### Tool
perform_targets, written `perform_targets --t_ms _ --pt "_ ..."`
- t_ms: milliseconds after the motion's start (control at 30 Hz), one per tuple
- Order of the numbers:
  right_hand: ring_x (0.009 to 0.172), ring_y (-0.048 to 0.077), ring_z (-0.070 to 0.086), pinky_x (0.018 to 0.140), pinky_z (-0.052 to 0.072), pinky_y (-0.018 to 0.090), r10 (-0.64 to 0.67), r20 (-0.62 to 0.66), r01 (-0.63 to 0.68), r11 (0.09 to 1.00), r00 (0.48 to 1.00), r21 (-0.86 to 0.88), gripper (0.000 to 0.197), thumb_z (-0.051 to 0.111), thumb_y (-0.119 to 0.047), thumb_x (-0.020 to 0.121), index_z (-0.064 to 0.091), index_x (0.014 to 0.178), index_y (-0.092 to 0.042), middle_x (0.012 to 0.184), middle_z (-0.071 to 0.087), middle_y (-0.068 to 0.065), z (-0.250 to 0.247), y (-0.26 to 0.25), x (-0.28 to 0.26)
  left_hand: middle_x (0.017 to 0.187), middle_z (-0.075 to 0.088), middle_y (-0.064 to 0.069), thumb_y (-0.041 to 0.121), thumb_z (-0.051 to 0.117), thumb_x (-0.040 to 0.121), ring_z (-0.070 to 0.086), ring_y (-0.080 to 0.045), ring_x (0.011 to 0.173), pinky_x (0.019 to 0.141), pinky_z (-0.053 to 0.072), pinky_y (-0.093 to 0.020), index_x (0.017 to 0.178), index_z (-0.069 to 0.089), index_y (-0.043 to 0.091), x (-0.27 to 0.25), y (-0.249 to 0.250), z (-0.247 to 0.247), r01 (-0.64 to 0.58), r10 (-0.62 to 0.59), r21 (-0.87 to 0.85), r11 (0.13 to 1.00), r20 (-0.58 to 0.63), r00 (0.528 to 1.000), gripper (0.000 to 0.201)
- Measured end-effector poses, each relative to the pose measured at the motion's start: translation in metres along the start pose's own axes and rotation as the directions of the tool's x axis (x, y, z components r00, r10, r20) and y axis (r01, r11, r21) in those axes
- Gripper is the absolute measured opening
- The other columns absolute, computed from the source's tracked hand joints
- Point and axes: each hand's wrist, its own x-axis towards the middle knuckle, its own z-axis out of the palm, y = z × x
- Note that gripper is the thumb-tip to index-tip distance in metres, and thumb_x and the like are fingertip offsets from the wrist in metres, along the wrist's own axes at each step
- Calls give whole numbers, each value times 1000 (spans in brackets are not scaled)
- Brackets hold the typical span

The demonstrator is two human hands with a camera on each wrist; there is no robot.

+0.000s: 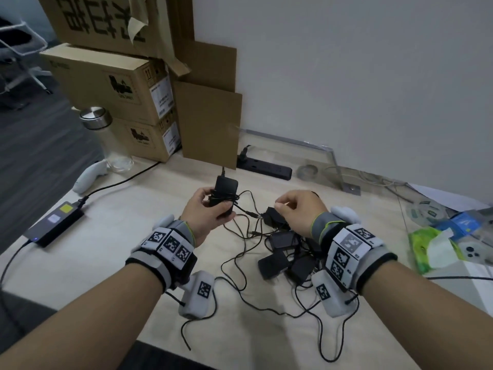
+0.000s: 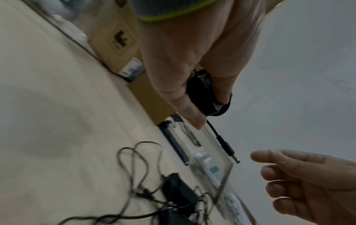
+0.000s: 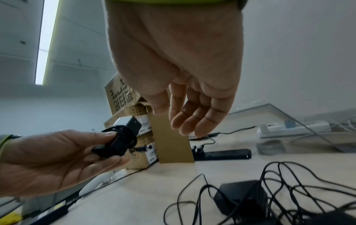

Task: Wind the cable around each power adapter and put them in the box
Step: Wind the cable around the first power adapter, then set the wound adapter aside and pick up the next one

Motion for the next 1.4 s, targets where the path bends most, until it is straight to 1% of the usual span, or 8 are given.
perform_targets --t_ms 233,533,600,767,933,1167,1300,1400 --pt "83 14 60 74 40 20 35 39 -36 999 999 10 10 61 -31 90 69 92 -26 88 67 -6 54 1 6 86 64 -11 12 72 85 58 -20 69 64 49 -28 115 54 7 13 -51 -81 216 -141 298 930 -255 957 35" --pt "86 13 59 77 40 20 147 110 -145 989 983 -30 13 62 -32 89 69 96 -24 91 66 -7 102 30 4 98 68 -21 12 81 75 66 -30 78 48 52 -21 113 53 6 29 -95 -106 290 -175 491 822 -267 948 47" --pt "85 12 57 77 40 19 171 114 -166 985 979 -54 14 61 -33 90 69 97 -24 92 66 -7 107 38 4 96 69 -18 14 80 76 67 -28 76 51 54 -22 113 53 7 36 -102 -106 285 -146 550 785 -283 948 47" --pt "90 14 59 82 43 21 211 70 -206 976 975 -74 17 61 -28 90 69 103 -21 100 67 -3 108 55 2 101 67 -5 35 84 68 66 -24 92 90 53 -40 122 49 18 44 -112 -117 310 -58 708 635 -357 932 66" --pt "98 20 62 90 48 29 190 13 -187 977 982 -100 19 61 -28 89 67 106 -22 110 66 1 107 73 10 111 65 -7 28 78 72 61 -22 93 93 48 -35 129 43 22 40 -113 -112 287 -33 768 572 -328 944 67" --pt "112 26 53 95 42 30 104 -125 -123 979 987 -161 29 62 -26 88 63 116 -20 121 56 8 85 93 26 133 46 -1 27 64 71 40 -25 125 103 30 -41 135 42 28 20 -98 -59 25 379 925 378 -180 908 68" --pt "113 26 52 94 41 30 105 -142 -130 975 984 -179 28 61 -26 88 63 116 -21 120 56 7 71 105 33 124 55 2 32 57 67 46 -23 118 93 28 -30 126 55 24 16 -101 -15 -162 463 901 402 -47 885 60" --pt "113 25 51 93 43 32 116 -151 -141 975 982 -169 25 61 -27 88 63 113 -23 121 55 5 65 117 32 115 61 0 32 56 74 53 -25 110 92 41 -35 120 59 19 20 -111 3 -247 414 877 412 62 908 48"
